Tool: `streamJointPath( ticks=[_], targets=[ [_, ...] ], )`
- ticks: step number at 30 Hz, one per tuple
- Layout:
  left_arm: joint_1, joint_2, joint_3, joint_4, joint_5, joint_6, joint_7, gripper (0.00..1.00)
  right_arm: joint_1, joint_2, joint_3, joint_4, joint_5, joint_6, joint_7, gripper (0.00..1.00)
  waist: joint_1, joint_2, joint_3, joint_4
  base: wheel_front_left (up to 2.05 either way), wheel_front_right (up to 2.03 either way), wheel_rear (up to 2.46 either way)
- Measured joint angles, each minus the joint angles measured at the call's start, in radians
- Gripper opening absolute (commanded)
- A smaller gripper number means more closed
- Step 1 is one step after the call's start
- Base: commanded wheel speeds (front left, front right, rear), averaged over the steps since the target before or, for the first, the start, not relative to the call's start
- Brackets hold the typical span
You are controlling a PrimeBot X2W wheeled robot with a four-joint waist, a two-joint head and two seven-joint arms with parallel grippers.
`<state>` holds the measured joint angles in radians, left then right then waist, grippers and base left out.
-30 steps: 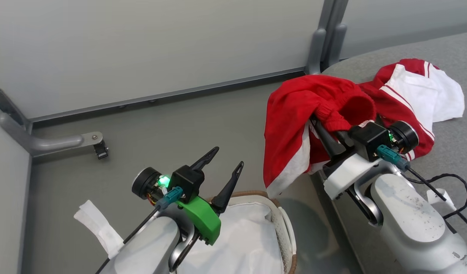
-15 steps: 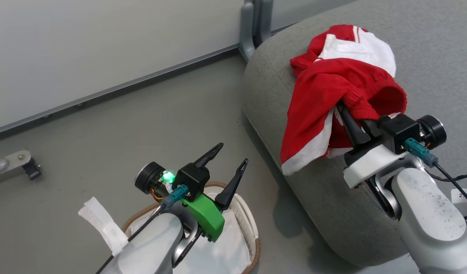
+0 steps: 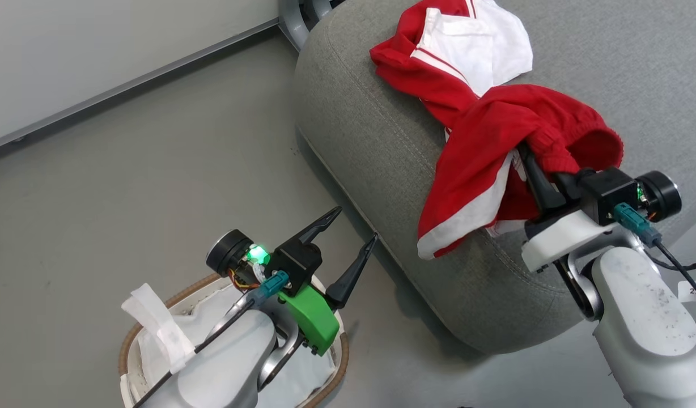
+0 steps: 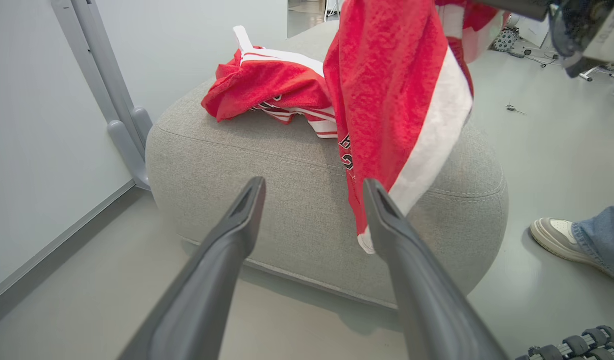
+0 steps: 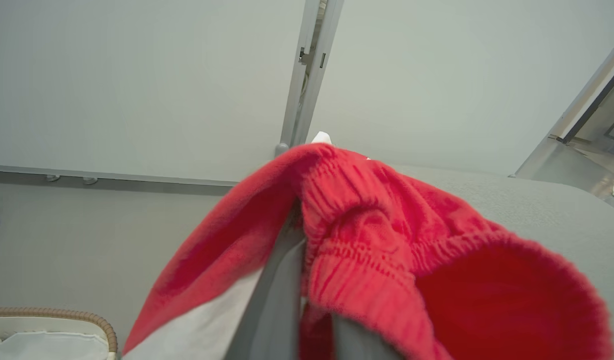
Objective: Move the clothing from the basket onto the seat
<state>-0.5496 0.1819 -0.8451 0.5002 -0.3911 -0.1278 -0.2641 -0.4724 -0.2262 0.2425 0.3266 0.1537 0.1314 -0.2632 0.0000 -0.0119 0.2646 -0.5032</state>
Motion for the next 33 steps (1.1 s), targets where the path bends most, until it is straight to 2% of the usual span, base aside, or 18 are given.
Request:
streamJointPath(
  ticks=[7, 9, 13, 19, 23, 27, 33],
  targets=[
    [0.000, 0.000, 0.019, -0.030, 0.020, -0.001, 0.000, 1.00, -0.152, -0.013, -0.120, 0.050, -0.067, 0.000, 0.000, 0.00, 0.0000, 0.0000, 0.023, 0.044, 0.00, 0.00, 0.00],
    [0.001, -0.001, 0.027, -0.033, 0.025, -0.001, 0.000, 1.00, -0.216, -0.044, -0.144, 0.065, -0.084, 0.000, 0.000, 0.00, 0.0000, 0.0000, 0.029, 0.065, 0.00, 0.00, 0.00],
    [0.001, -0.002, 0.033, -0.039, 0.040, -0.001, 0.000, 1.00, -0.360, -0.146, -0.164, 0.125, -0.093, 0.000, 0.000, 0.00, 0.0000, 0.0000, 0.048, 0.112, 0.00, 0.00, 0.00],
    [-0.025, 0.032, 0.041, -0.077, 0.085, 0.014, 0.000, 1.00, -0.615, -0.274, -0.201, 0.258, -0.100, 0.000, 0.000, 0.00, 0.0001, 0.0000, 0.122, 0.162, 0.00, 0.00, 0.00],
    [-0.046, 0.058, 0.037, -0.114, 0.105, 0.027, 0.011, 1.00, -0.705, -0.337, -0.213, 0.344, -0.178, 0.000, 0.000, 0.00, 0.0001, 0.0000, 0.191, 0.190, 0.00, 0.00, 0.00],
    [-0.073, 0.087, 0.045, -0.158, 0.121, 0.041, 0.027, 1.00, -0.753, -0.321, -0.283, 0.434, -0.208, 0.000, 0.000, 0.00, 0.0001, 0.0000, 0.267, 0.215, 0.00, 0.00, 0.00],
    [-0.094, 0.102, 0.047, -0.198, 0.135, 0.055, 0.039, 1.00, -0.699, -0.233, -0.350, 0.525, -0.262, 0.000, 0.000, 0.00, 0.0002, 0.0000, 0.371, 0.248, 0.00, 0.00, 0.00]
  ],
)
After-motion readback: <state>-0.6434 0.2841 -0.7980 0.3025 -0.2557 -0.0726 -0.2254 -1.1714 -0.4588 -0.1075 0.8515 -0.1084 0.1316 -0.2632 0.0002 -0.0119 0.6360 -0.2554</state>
